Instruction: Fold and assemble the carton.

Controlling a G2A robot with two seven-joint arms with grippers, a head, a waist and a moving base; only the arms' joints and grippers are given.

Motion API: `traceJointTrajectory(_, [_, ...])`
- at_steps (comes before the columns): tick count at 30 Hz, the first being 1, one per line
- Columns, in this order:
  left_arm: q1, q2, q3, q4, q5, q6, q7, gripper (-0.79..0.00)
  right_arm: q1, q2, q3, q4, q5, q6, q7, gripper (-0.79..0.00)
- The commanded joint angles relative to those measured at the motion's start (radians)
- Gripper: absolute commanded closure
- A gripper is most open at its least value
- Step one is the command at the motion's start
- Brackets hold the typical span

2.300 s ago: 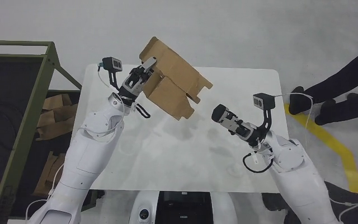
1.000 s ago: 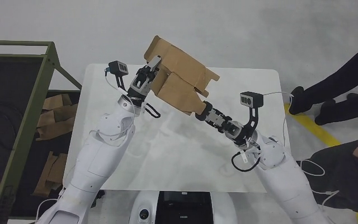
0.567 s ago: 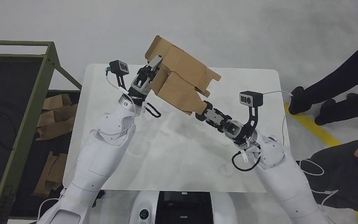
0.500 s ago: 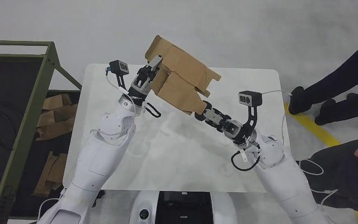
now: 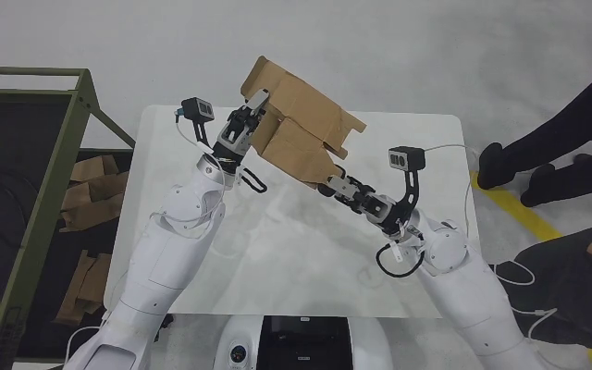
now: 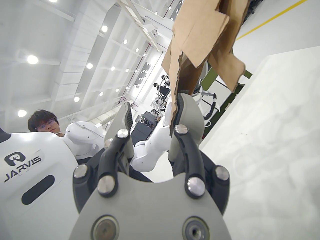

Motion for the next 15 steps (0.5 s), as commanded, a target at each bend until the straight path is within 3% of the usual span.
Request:
traceJointTrajectory(1, [-0.001, -0.001, -0.001, 0.001, 0.0, -0.001, -0.002, 0.0, 0.001, -0.001, 0.0, 0.002, -0.007, 0.004, -0.006, -0.234])
traceJointTrajectory(10, [-0.001, -0.007, -0.008, 0.007, -0.007, -0.011, -0.017, 0.0, 0.005, -0.006, 0.002, 0.01, -0.017, 0.018, -0.023, 0.0])
traceJointTrajectory(15, [0.0, -0.01, -0.013, 0.009, -0.01, -0.021, -0.026, 0.0, 0.006, -0.007, 0.009, 0.007, -0.016, 0.019, -0.024, 0.0])
